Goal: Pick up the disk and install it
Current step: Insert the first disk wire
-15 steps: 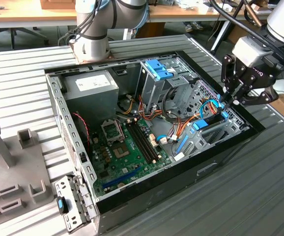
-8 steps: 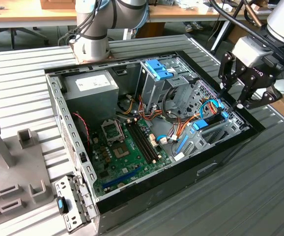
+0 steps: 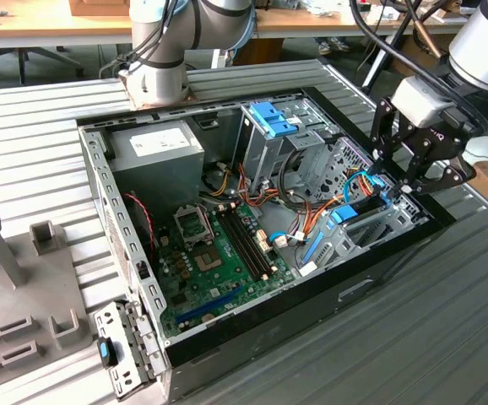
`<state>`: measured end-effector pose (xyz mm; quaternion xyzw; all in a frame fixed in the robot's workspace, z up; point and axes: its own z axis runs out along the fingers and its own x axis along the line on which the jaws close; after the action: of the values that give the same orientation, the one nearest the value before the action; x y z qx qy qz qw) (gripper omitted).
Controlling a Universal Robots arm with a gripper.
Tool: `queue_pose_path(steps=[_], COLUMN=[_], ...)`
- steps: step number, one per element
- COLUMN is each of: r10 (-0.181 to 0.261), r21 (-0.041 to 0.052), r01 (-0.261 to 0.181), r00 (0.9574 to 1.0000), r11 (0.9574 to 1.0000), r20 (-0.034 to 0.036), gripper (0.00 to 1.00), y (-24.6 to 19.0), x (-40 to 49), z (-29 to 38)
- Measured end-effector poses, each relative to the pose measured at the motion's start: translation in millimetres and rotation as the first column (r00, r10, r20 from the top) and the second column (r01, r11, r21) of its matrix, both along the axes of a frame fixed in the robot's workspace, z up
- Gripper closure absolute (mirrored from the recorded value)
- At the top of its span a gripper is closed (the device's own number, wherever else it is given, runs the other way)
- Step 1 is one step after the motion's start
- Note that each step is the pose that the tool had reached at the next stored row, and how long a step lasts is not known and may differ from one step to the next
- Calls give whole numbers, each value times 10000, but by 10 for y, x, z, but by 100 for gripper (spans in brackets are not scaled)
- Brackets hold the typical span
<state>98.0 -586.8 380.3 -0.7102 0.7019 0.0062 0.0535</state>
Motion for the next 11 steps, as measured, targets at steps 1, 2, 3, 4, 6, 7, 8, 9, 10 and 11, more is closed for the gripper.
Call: queue_pose_path(steps=[1, 2, 3, 4, 6, 7, 8, 9, 10, 11], r10=[0, 0, 1, 0, 0, 0, 0, 0, 0, 0], r21=[1, 1, 1, 2, 0, -1, -2, 0, 1, 1], r01=[0, 0, -1, 0, 0, 0, 0, 0, 0, 0], r00=[10000, 10000, 10000, 10000, 10000, 10000, 10000, 10000, 10000, 10000], r11=[10000, 10000, 10000, 10000, 10000, 10000, 10000, 10000, 10000, 10000], r20=[0, 0, 0, 0, 0, 0, 0, 0, 0, 0], gripper=[53, 53, 53, 53, 53, 53, 53, 53, 53, 53], y=[0, 0, 0, -1, 0, 0, 0, 0, 0, 0], x=[0, 0, 0, -1, -1, -1, -1, -1, -1, -1], z=[-9, -16, -23, -37, -61, -64, -65, -68, -70, -72])
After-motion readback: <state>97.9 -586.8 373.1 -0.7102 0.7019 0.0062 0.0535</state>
